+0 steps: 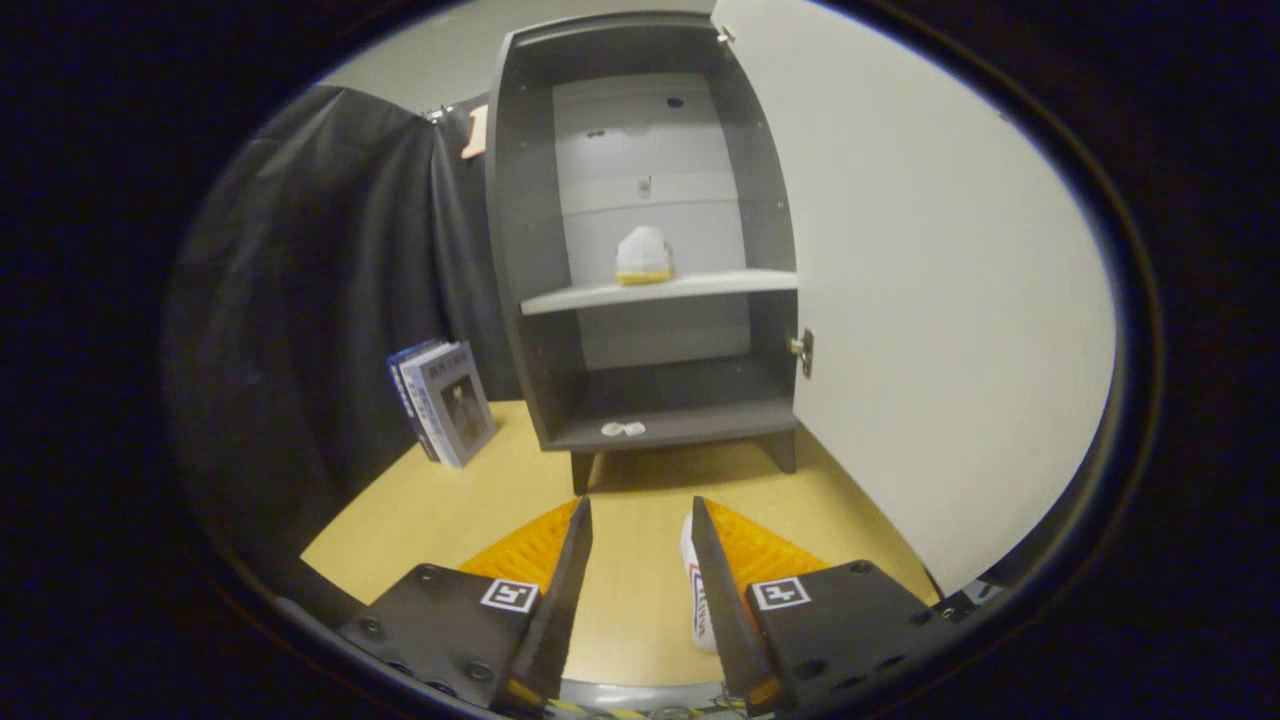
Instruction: Open the shoe cabinet door, grab the shoes and put them into the shoe cabinet, then close the shoe cabinet door.
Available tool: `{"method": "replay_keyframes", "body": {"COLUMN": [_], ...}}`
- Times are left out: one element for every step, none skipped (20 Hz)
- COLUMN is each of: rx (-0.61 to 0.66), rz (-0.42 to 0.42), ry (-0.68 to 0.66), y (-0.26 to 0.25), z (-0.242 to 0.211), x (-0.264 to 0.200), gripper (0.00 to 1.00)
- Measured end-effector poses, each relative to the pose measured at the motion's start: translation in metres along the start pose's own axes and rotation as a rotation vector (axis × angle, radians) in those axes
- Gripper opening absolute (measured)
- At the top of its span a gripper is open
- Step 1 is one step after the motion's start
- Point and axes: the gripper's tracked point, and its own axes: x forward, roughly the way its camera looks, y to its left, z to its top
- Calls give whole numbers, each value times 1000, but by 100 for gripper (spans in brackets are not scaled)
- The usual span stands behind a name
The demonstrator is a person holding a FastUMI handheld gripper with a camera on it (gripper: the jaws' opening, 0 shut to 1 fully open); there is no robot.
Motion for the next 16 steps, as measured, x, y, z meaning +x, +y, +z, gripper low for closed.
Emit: {"method": "replay_keyframes", "body": {"rx": [12, 34, 54, 68, 74, 77, 77, 82, 89, 96, 102, 101, 89, 78, 71, 72], "rz": [-7, -11, -19, -27, -38, -44, -52, -56, -63, -68, -66, -69, -77, -82, -83, -80], "ry": [32, 56, 73, 96, 119, 146, 170, 191, 214, 231, 239, 237, 256, 281, 306, 312], "y": [-6, -11, -16, -23, -29, -33, -37, -40, -42, -45, -44, -44, -46, -45, -44, -42], "z": [-19, -34, -47, -61, -75, -88, -100, -109, -119, -125, -127, -127, -130, -133, -138, -137], "x": [9, 18, 27, 35, 43, 51, 58, 65, 70, 74, 78, 83, 87, 91, 97, 101], "gripper": [63, 63, 63, 63, 62, 60, 59, 58, 57, 56, 55, 54, 53, 52, 51, 50]}}
